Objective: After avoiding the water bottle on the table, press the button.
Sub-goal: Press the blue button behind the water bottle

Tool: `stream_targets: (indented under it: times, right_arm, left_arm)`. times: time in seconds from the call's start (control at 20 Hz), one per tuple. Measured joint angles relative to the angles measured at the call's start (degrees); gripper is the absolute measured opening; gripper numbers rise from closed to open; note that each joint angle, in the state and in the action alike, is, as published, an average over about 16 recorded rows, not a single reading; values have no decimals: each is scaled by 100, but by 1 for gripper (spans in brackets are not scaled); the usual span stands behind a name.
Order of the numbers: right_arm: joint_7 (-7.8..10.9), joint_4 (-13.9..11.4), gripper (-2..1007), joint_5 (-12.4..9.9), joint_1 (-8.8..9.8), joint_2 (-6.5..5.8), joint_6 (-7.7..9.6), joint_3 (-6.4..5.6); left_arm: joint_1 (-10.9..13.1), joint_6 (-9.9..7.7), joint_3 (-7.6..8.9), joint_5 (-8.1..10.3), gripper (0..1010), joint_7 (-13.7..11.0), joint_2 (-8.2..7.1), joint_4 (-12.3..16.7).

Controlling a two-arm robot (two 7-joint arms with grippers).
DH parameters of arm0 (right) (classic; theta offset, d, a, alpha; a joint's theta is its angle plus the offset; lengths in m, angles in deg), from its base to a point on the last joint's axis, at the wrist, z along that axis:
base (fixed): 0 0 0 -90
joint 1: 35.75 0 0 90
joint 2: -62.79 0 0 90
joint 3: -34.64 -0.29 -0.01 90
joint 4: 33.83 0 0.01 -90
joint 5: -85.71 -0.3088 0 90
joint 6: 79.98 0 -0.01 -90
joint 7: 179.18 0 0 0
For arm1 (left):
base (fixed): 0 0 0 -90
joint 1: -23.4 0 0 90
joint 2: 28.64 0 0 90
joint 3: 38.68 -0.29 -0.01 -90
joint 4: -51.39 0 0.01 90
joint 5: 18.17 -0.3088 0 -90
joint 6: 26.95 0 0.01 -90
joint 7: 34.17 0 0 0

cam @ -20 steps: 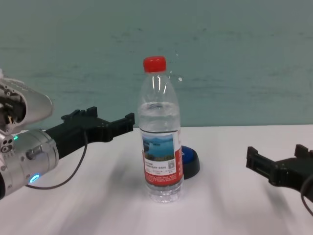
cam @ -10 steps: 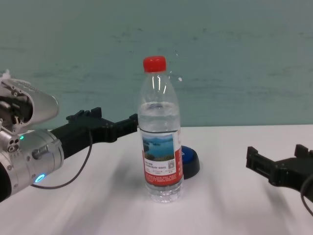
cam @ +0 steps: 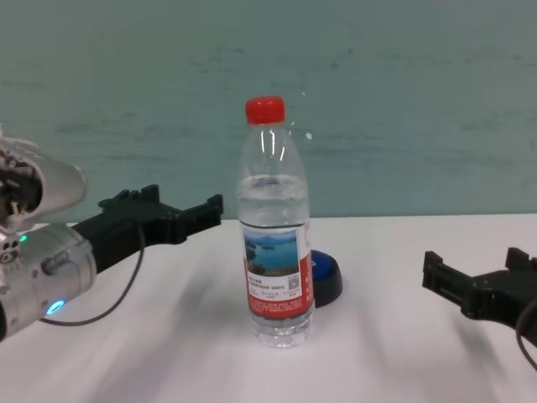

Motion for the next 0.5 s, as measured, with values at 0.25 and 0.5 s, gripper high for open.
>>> stream_targets:
  times: [0.25,0.5]
  right_arm:
    - [0,0,1004,0,0,0,0,0]
    - [0,0,1004,0,0,0,0,0]
  left_arm:
    - [94,-13,125,40,1010,56,-38,71]
    - [262,-44,278,96,1010,105,-89,241]
